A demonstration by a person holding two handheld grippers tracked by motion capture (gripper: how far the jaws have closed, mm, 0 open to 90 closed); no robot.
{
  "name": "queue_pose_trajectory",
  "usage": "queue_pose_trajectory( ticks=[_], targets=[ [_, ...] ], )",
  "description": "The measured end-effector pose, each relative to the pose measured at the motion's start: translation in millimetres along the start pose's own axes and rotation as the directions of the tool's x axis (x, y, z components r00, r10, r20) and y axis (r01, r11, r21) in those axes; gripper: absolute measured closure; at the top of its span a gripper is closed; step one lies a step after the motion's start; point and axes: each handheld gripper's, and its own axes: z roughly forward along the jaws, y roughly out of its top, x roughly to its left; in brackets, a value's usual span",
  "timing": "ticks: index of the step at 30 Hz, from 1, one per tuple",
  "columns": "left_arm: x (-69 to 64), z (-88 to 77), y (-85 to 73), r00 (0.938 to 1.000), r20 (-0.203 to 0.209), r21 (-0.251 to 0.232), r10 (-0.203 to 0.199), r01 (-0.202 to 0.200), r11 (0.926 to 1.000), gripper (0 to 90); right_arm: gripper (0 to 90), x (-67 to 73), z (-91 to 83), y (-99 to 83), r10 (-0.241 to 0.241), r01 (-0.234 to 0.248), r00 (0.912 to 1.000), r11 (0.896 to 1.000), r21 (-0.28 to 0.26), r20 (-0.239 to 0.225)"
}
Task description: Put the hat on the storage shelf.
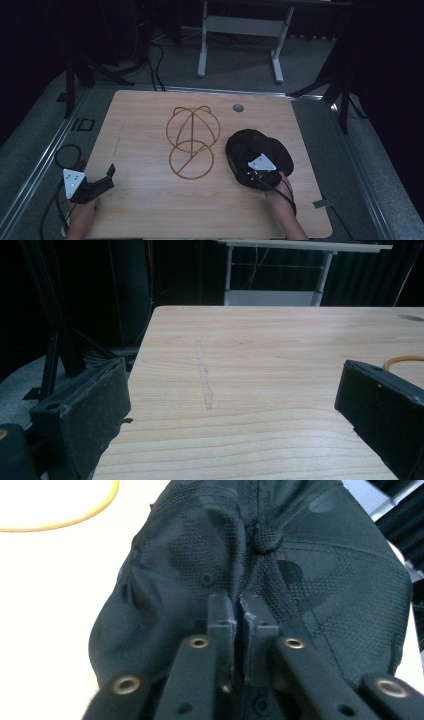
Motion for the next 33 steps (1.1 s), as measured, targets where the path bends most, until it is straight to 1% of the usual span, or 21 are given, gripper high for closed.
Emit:
queue_pose_trajectory(
  ticks=[1,2,3,4,5,10,11,16,17,18,19,20,21,22,23,24,25,27,28,29,33],
  targets=[
    [0.0,0.0,0.0,1.0,-0.001,0.001,0.0,0.0,1.0,1.7,87.1,-1.7,-1.3,-0.8,0.021,-0.021,0.9997,1.0,-0.021,-0.012],
    [0.0,0.0,0.0,1.0,-0.001,0.001,0.0,0.0,1.0,1.7,87.1,-1.7,-1.3,-0.8,0.021,-0.021,0.9997,1.0,-0.021,-0.012],
    [0.1,0.1,0.1,1.0,-0.001,0.001,-0.001,0.001,1.0,1.6,87.7,-3.9,-5.3,0.4,0.018,-0.018,0.9998,0.999,-0.046,-0.006],
    [0.1,0.1,0.1,1.0,-0.001,0.001,-0.001,0.001,1.0,1.7,87.7,-3.9,-5.3,0.4,0.018,-0.018,0.9998,0.999,-0.046,-0.006],
    [0.1,0.0,0.0,1.0,0.0,0.001,0.0,0.0,1.0,1.7,87.9,-8.4,-9.9,2.5,0.033,-0.034,0.9993,0.997,-0.075,-0.018],
    [0.1,0.0,0.1,1.0,0.0,0.0,0.0,0.0,1.0,1.7,88.0,-16.7,-17.2,5.9,0.04,-0.041,0.9991,0.994,-0.103,-0.01],
    [0.1,0.1,0.1,1.0,0.0,0.001,0.0,0.0,1.0,1.7,88.0,-20.1,-22.0,8.0,0.042,-0.042,0.9991,0.992,-0.115,0.001],
    [0.2,0.2,0.1,1.0,0.0,0.002,-0.002,0.002,1.0,1.7,88.0,-27.7,-29.8,11.2,0.052,-0.049,0.9985,0.989,-0.137,0.017],
    [0.2,0.1,0.1,1.0,0.0,0.002,-0.002,0.002,1.0,1.6,88.0,-33.7,-34.6,12.9,0.063,-0.058,0.9976,0.987,-0.153,0.03],
    [0.2,0.1,0.1,1.0,0.0,0.002,-0.002,0.002,1.0,1.7,88.0,-33.7,-34.6,12.9,0.063,-0.058,0.9976,0.987,-0.153,0.03],
    [0.1,0.1,0.1,1.0,0.0,0.001,-0.002,0.002,1.0,1.7,88.0,-39.2,-39.0,14.4,0.078,-0.071,0.9963,0.984,-0.165,0.037],
    [0.1,0.1,0.1,1.0,0.0,0.001,-0.002,0.002,1.0,1.7,88.0,-39.2,-39.0,14.4,0.078,-0.071,0.9963,0.984,-0.165,0.037],
    [0.0,0.2,0.1,1.0,-0.001,0.001,-0.002,0.002,1.0,1.7,88.0,-45.5,-44.4,16.8,0.088,-0.079,0.9951,0.981,-0.178,0.046],
    [0.0,0.2,0.1,1.0,-0.001,0.001,-0.002,0.002,1.0,1.7,88.0,-45.5,-44.4,16.8,0.088,-0.079,0.9951,0.981,-0.178,0.046],
    [0.1,0.2,0.1,1.0,-0.001,0.002,-0.002,0.002,1.0,1.7,88.0,-52.2,-50.9,20.5,0.099,-0.087,0.9936,0.977,-0.196,0.054],
    [0.1,0.2,0.1,1.0,-0.001,0.002,-0.002,0.002,1.0,1.7,88.0,-52.2,-50.9,20.5,0.099,-0.087,0.9936,0.977,-0.196,0.054],
    [0.0,0.2,0.1,1.0,-0.001,0.001,-0.002,0.002,1.0,1.7,88.0,-57.1,-56.1,23.6,0.107,-0.093,0.9928,0.973,-0.21,0.055],
    [0.0,0.2,0.1,1.0,-0.001,0.001,-0.001,0.001,1.0,1.7,88.0,-62.0,-61.7,27.3,0.115,-0.099,0.9916,0.969,-0.226,0.058],
    [0.0,0.2,0.1,1.0,-0.001,0.001,-0.001,0.001,1.0,1.7,88.0,-62.0,-61.7,27.3,0.115,-0.099,0.9916,0.969,-0.226,0.058],
    [0.0,0.2,0.1,1.0,-0.001,0.002,-0.002,0.002,1.0,1.7,88.0,-66.0,-66.8,30.8,0.12,-0.103,0.991,0.966,-0.238,0.06],
    [0.0,0.2,0.1,1.0,-0.001,0.002,-0.001,0.001,1.0,1.7,88.0,-70.7,-75.5,37.3,0.12,-0.101,0.9908,0.961,-0.258,0.061]
  ],
)
